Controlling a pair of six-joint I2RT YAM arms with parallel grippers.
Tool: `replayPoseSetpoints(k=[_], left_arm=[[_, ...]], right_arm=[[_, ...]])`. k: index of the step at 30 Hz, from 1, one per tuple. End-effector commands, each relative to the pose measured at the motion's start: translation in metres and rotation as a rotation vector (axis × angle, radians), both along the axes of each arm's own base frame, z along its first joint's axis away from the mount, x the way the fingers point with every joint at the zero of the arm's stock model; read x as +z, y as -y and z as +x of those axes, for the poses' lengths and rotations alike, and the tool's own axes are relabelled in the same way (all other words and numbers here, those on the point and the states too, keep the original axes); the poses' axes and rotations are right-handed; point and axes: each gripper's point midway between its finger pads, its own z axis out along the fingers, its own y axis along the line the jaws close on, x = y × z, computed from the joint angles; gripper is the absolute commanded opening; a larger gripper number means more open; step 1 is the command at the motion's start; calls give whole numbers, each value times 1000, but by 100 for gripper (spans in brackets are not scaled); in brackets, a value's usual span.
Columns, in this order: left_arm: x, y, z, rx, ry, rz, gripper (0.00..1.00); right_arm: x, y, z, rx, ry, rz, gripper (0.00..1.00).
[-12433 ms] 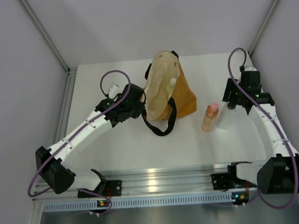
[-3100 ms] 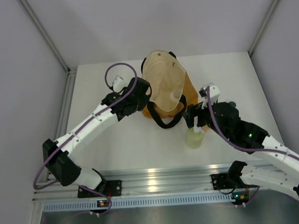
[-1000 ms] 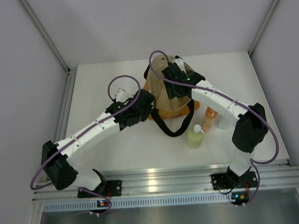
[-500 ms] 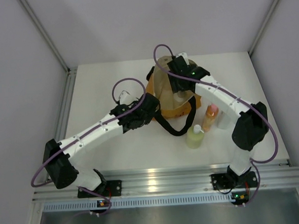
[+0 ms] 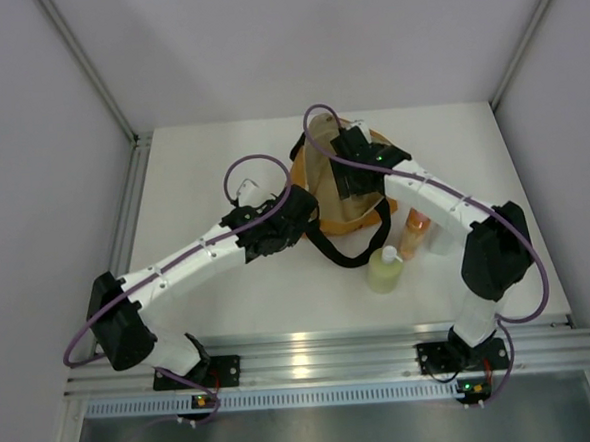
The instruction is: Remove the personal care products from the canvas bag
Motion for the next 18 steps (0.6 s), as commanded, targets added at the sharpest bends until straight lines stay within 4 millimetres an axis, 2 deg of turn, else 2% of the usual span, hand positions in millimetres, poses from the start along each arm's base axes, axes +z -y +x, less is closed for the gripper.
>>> replayPoseSetpoints(k=[1,7,9,13,18], left_arm=[[-4,2,2,-8,2,26,0],[-2,2,3,-6,8,29,0],[-1,3,4,-7,11,31,0],[0,1,4,-6,17,32,0],[-2,1,3,-8,10,35,0]], right_arm=[[-16,0,-16,4,-55,8,75],[-35,-1,-15,22,-90,-30,75],[-32,0,-10,-2,-72,-35,74],[-14,1,-1,-33,-16,-23,73],[13,-7,7,10,46,11,72]])
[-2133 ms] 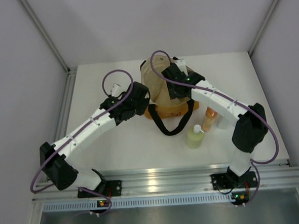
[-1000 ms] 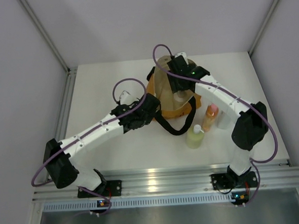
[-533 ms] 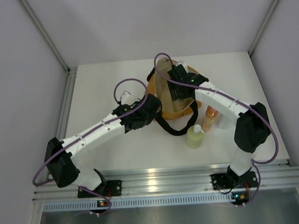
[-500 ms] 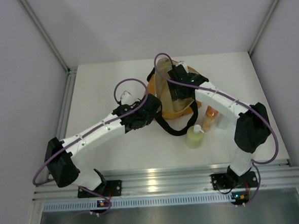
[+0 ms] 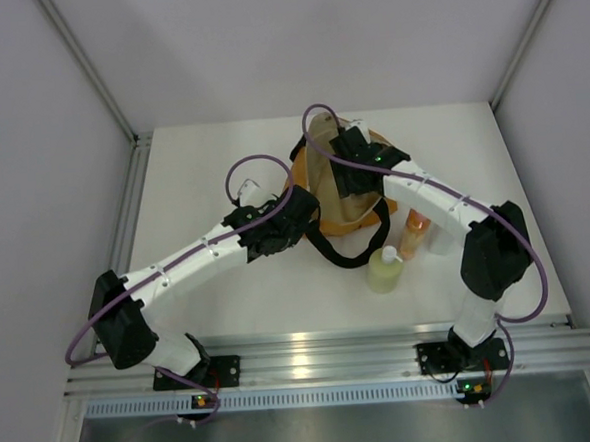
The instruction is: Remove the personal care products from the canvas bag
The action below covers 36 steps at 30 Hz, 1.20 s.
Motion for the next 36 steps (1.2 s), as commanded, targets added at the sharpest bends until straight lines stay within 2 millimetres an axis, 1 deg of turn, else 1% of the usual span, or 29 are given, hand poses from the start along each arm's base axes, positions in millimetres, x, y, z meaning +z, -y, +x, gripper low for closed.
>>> replayPoseSetpoints(k=[1,4,7,11,13,17,19,22,23,25,26,28,31,33,34,36], left_arm=[[3,2,3,-3,15,13,0],[1,3,3,-10,10,19,0],[2,2,3,-12,13,20,0],[0,2,3,-9,12,24,0],[-2,2,3,-12,7,29,0],[-5,3,2,-17,1,38,0],[-6,2,3,-17,3,42,0],[-6,2,3,-18,2,45,0],[-7,2,2,-21,0,47,0],[-8,1,2,-22,-3,52,0],[-8,1,2,-22,-2,54,0],[-9,1,1,-23,-4,55,0],[-8,1,2,-24,-1,56,0],[-8,2,2,-24,-2,53,0],[-10,2,2,-24,-4,57,0],[-9,3,2,-27,-4,57,0]], right_arm=[[16,0,6,4,35,-13,72],[17,1,7,24,35,-31,73],[17,-6,3,77,31,-21,76],[21,-8,0,101,48,-4,79],[17,-11,-2,122,32,1,79],[12,-10,-4,157,18,-26,82],[6,-13,-5,177,-1,-23,82],[0,-17,-6,181,-19,-16,77],[-2,-17,-6,176,-21,-12,74],[-1,-19,-5,172,-10,-4,71],[-1,-20,-4,171,-8,-3,66],[-1,-20,-1,166,-4,-8,63],[3,-20,3,157,10,-9,62],[2,-20,3,158,8,-14,56],[3,-20,4,158,10,-17,51],[1,-19,5,159,6,-21,47]])
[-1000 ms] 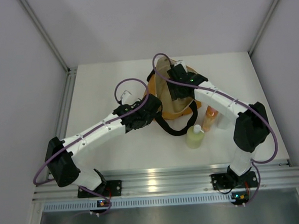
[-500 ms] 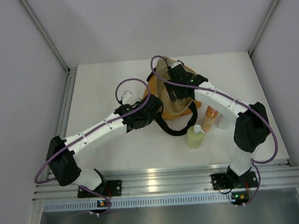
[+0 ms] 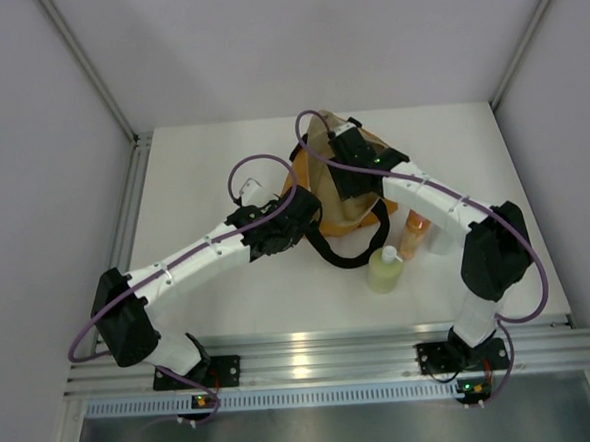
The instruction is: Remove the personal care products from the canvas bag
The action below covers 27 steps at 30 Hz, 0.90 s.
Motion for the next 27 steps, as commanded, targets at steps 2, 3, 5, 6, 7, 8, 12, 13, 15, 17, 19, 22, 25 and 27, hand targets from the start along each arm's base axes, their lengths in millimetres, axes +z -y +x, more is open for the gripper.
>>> replayPoseSetpoints(k=[2,3,5,6,7,8,12,13,15,17,19,22,25,27], left_arm=[[-3,3,1,-16,-4,23,0],[-4,3,1,-16,-5,25,0],[-3,3,1,-17,-4,25,0],[-3,3,1,-17,-4,25,0],[-3,3,1,-16,-2,24,0],[-2,3,1,-16,-1,23,0],[0,2,2,-12,7,23,0],[1,1,2,-10,9,25,0],[1,1,2,-9,11,24,0],[2,2,2,-9,13,22,0],[2,1,2,-10,12,24,0],[3,1,3,-7,17,24,0],[3,1,3,-7,19,27,0],[4,1,4,-6,21,26,0]], right_arm=[[5,-3,9,2,35,-10,39],[6,-3,9,4,38,-7,38],[7,-4,8,4,37,-2,31],[8,-4,8,5,37,4,26],[9,-5,8,5,39,9,21],[10,-6,8,6,40,14,19],[28,-13,12,13,71,58,0],[32,-14,13,14,77,62,0],[40,-16,17,17,96,70,0],[49,-18,19,19,113,85,0],[58,-20,20,18,130,102,0],[78,-24,23,19,168,138,0],[96,-28,25,30,203,152,0],[105,-29,25,37,224,157,0]])
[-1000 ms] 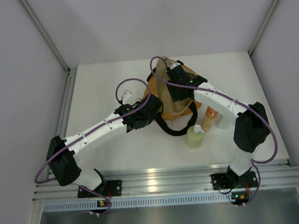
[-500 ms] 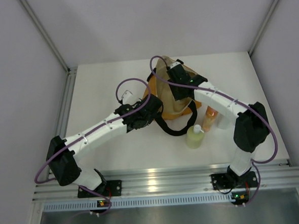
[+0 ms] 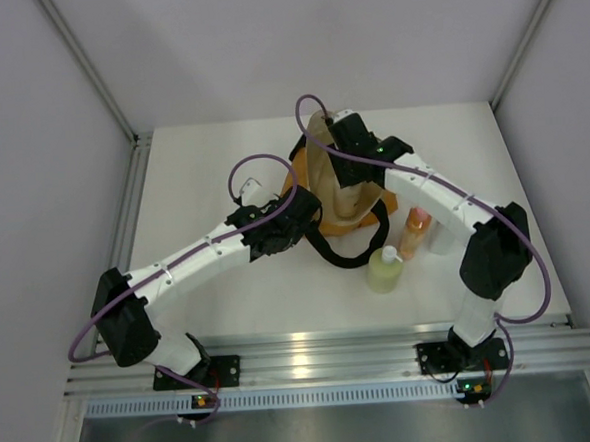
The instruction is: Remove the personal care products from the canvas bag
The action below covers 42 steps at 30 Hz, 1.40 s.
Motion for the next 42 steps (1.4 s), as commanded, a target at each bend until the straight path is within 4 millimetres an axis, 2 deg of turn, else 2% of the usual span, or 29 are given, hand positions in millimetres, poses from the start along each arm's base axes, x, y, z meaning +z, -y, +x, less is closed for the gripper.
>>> replayPoseSetpoints(k=[1,7,17,24,30,34,37,38,41,42], left_arm=[[4,2,3,-2,15,14,0],[6,1,4,2,23,15,0],[11,-2,6,2,40,26,0],[27,-1,9,-7,72,14,0],[44,-1,11,-18,106,6,0],[50,0,11,-25,114,-1,16],[55,0,10,-26,121,-13,37],[56,-1,10,-27,124,-16,51],[66,-2,9,-27,142,-28,71],[69,-3,9,-27,149,-30,81]], right_arm=[[75,-18,16,10,188,113,0],[83,-25,9,39,201,95,0],[123,-32,-7,76,248,97,0],[140,-30,-21,90,260,112,0],[172,-23,-35,91,296,158,0],[194,-18,-46,96,321,188,0],[203,-16,-52,102,327,200,0],[205,-15,-54,105,328,203,0],[216,-13,-61,107,339,226,0],[220,-12,-63,107,346,233,0]])
